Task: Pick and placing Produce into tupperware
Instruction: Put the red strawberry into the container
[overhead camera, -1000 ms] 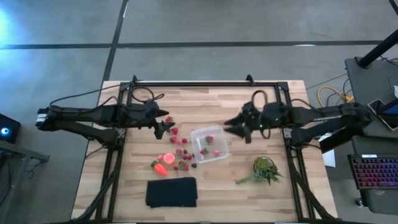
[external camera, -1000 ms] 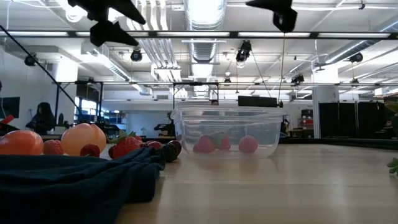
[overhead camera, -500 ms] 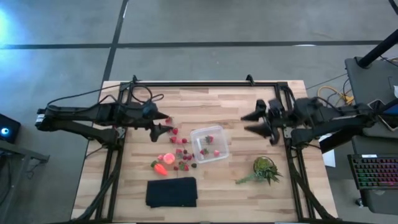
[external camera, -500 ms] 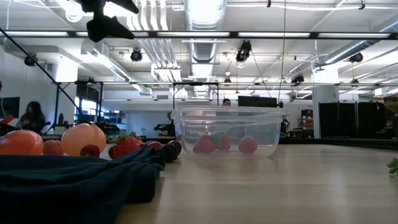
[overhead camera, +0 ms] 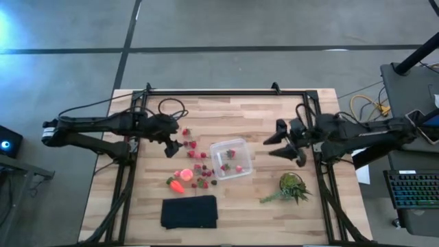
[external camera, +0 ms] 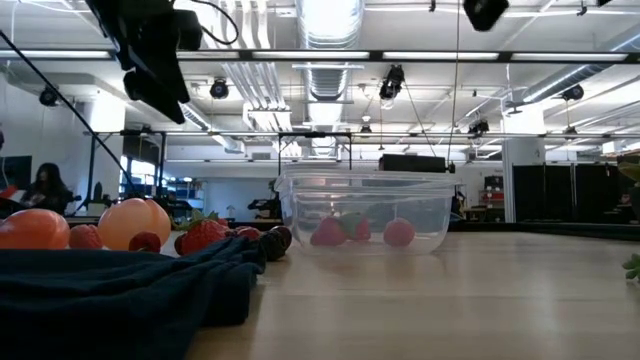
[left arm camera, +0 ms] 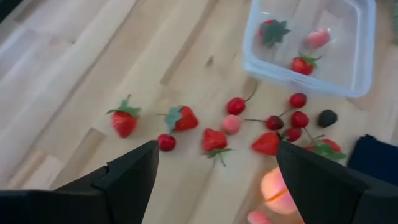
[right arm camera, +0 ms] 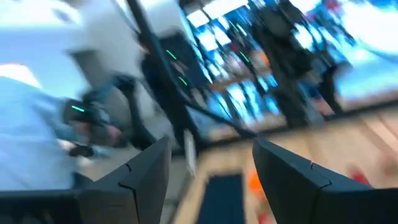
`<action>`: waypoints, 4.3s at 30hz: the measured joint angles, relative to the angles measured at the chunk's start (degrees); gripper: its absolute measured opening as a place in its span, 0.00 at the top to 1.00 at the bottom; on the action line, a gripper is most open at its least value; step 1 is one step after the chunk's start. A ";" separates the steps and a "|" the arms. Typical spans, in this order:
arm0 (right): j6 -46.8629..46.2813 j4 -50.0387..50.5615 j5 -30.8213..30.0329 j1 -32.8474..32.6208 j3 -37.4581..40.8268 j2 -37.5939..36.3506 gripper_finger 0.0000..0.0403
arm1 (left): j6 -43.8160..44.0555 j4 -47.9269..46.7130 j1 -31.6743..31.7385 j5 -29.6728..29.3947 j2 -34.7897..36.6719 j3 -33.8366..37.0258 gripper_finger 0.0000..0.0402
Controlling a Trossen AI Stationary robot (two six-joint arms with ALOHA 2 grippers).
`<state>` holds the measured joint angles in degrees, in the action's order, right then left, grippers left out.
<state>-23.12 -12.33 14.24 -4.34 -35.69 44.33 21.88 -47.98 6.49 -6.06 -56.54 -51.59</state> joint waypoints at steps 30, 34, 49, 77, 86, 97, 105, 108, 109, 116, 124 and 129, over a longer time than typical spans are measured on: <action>-3.95 -8.90 -3.83 -0.87 -5.23 12.99 0.46 | -27.07 -1.76 24.36 1.09 -22.35 -1.86 0.23; -5.24 -9.04 -3.99 -0.87 -5.28 12.81 0.46 | -28.31 -0.54 24.09 1.39 -24.56 -1.77 0.23; -4.48 -9.04 -11.55 0.73 -5.28 12.33 0.46 | -36.59 12.99 23.04 10.97 -16.12 4.00 0.23; 2.66 16.38 16.48 20.15 -2.66 -2.40 0.46 | -20.75 23.50 22.52 11.97 -15.21 15.15 0.23; -0.52 12.61 17.42 24.65 4.86 -10.02 0.46 | -20.75 25.91 22.52 11.99 -15.34 15.21 0.23; -8.09 -17.99 15.67 24.72 22.15 -7.58 0.46 | -20.67 28.60 22.52 13.20 -15.34 14.97 0.23; -10.34 -26.02 14.01 24.72 29.62 -5.17 0.46 | -23.54 28.45 22.50 12.51 -16.24 15.37 0.23; -11.03 -26.53 12.61 24.74 31.64 -5.19 0.46 | -25.46 28.62 22.55 10.80 -18.04 15.37 0.23; -11.43 -27.31 12.55 24.75 32.44 -5.26 0.46 | -25.63 28.60 22.59 10.49 -18.88 15.37 0.23; -14.40 -32.83 12.57 24.75 35.18 -5.26 0.46 | -25.22 29.22 22.67 9.75 -25.30 14.66 0.23; -15.89 -33.01 12.50 24.75 35.16 -5.17 0.46 | -25.21 29.89 22.78 9.26 -27.94 13.19 0.24; -15.89 -32.97 10.43 24.75 35.12 -5.17 0.46 | -25.23 30.00 22.80 8.38 -28.54 13.40 0.34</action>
<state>-39.00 -45.30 24.67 20.40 -0.57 39.16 -3.35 -17.98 29.30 2.33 -85.08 -38.20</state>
